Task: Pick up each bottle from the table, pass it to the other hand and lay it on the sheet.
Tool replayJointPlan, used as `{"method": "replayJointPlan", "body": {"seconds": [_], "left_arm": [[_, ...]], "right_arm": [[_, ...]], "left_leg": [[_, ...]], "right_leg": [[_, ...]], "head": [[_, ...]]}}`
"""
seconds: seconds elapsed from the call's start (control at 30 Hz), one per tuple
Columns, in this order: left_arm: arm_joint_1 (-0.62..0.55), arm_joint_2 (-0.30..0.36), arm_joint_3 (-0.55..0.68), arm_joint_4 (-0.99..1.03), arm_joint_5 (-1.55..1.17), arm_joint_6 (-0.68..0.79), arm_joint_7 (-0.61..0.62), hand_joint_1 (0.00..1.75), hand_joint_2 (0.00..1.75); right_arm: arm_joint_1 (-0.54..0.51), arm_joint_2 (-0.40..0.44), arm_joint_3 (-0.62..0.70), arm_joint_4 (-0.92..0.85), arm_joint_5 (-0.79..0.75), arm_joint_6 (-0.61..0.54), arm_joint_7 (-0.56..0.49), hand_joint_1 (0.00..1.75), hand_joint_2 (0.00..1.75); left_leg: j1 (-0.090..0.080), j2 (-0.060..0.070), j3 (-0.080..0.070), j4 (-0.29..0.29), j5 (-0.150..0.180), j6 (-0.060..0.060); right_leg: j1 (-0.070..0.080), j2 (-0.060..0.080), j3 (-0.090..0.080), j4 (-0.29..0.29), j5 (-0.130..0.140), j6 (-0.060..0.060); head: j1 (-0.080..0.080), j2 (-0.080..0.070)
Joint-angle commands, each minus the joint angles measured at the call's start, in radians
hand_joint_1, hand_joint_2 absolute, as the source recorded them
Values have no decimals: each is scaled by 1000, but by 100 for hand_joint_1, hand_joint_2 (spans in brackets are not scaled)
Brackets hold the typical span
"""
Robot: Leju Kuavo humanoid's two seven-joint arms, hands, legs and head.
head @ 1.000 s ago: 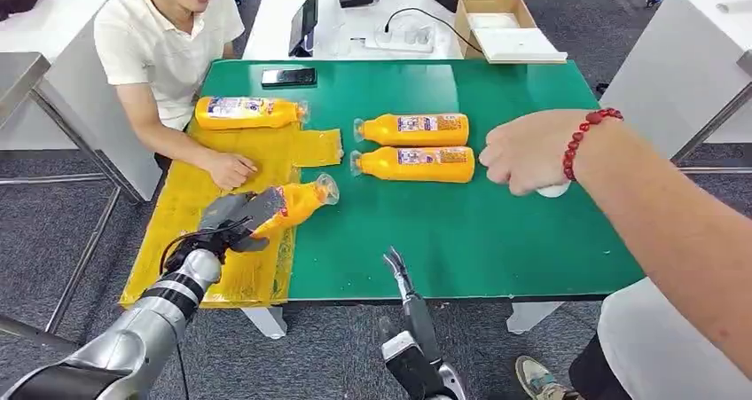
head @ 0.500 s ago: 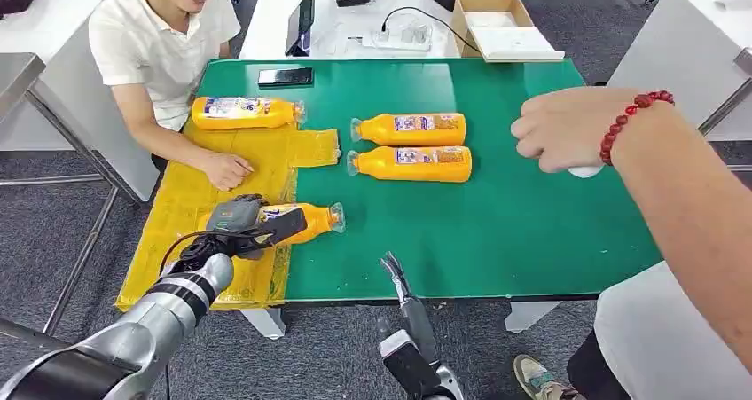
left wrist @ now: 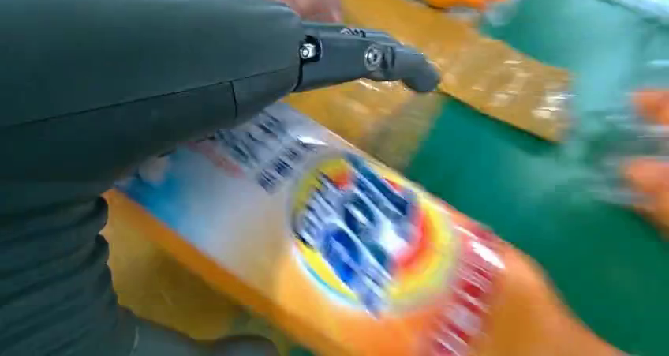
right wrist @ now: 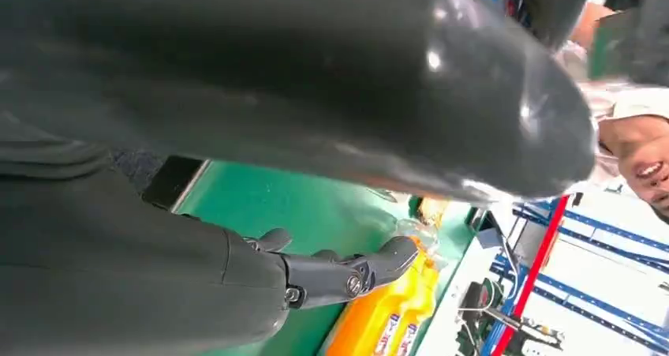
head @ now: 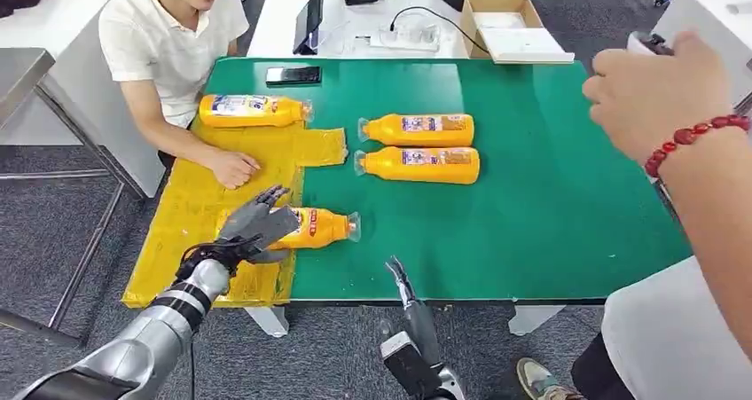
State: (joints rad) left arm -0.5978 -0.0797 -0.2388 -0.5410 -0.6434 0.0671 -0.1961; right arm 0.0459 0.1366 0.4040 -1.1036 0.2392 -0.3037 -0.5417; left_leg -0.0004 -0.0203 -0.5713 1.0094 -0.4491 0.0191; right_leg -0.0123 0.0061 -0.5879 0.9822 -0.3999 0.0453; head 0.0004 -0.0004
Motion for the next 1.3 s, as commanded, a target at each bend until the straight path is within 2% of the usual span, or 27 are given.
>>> {"method": "replayJointPlan", "body": {"seconds": [0.03,0.07,0.17,0.2,0.3,0.43,0.5,0.63,0.9,1.0,1.03,1.1,1.13,1.3], "left_arm": [[230,22,62,-317,241,-100,-79,0,175],[240,28,53,-341,250,-102,-66,0,175],[244,29,50,-353,266,-99,-67,0,175],[264,28,56,-397,311,-78,-100,0,175],[329,51,36,-562,347,28,-94,0,175],[438,73,32,-764,253,225,-108,0,175],[475,78,27,-813,234,250,-113,0,175],[562,81,23,-937,232,252,-121,0,175],[633,53,10,-1080,273,254,-165,0,175],[664,32,3,-1126,335,236,-184,0,175],[681,15,-3,-1151,385,229,-212,0,175],[690,7,-16,-1165,415,225,-219,0,175],[708,-15,-15,-1187,528,178,-248,0,175],[720,-19,-29,-1203,522,184,-248,0,175]], "right_arm": [[-17,-8,-19,72,-19,-30,-9,0,0],[-15,-9,-19,69,-19,-31,-9,0,0],[-14,-9,-18,68,-19,-31,-9,0,0],[-11,-10,-20,64,-21,-36,-10,0,0],[12,-13,-32,36,-25,-55,-11,0,0],[51,-13,-51,-13,-27,-85,-5,0,0],[62,-17,-55,-25,-25,-92,-4,0,0],[87,-20,-79,-51,-19,-121,-4,0,0],[110,-16,-120,-140,12,-142,-33,0,0],[120,-25,-138,-196,51,-154,-41,0,0],[121,-34,-151,-223,117,-202,-47,0,0],[119,-42,-166,-241,153,-211,-37,0,0],[110,-55,-179,-250,231,-267,-30,0,0],[105,-63,-192,-260,236,-257,-19,0,0]], "left_leg": [[-1,5,1,-2,-1,-1],[-1,9,1,-3,-1,-1],[0,6,-2,-2,-1,-1],[-1,4,-3,-1,-1,0],[0,6,-4,-1,-2,-1],[0,7,-8,0,-3,-1],[0,8,-10,0,-3,-1],[0,6,-13,0,-3,0],[0,4,-17,1,-3,0],[-1,5,-17,1,-4,0],[-1,4,-18,1,-3,1],[-1,4,-17,1,-3,1],[-1,3,-19,0,-2,1],[-1,5,-16,1,-4,1]], "right_leg": [[-1,4,0,-2,1,-1],[0,6,-1,-3,2,-1],[0,3,-4,-2,1,-2],[-1,2,-5,-1,0,-1],[0,4,-6,-1,0,-2],[0,3,-11,0,-1,-1],[0,3,-13,0,-1,-1],[0,2,-15,0,-2,-1],[0,0,-19,0,-2,-1],[0,1,-20,1,-2,-1],[-1,0,-20,1,-2,0],[0,0,-19,0,-2,0],[-1,0,-21,0,-1,0],[-1,0,-18,0,-2,0]], "head": [[0,0],[-1,0],[0,0],[0,0],[0,0],[0,0],[0,0],[0,0],[0,0],[0,0],[0,0],[0,0],[0,0],[-1,0]]}}
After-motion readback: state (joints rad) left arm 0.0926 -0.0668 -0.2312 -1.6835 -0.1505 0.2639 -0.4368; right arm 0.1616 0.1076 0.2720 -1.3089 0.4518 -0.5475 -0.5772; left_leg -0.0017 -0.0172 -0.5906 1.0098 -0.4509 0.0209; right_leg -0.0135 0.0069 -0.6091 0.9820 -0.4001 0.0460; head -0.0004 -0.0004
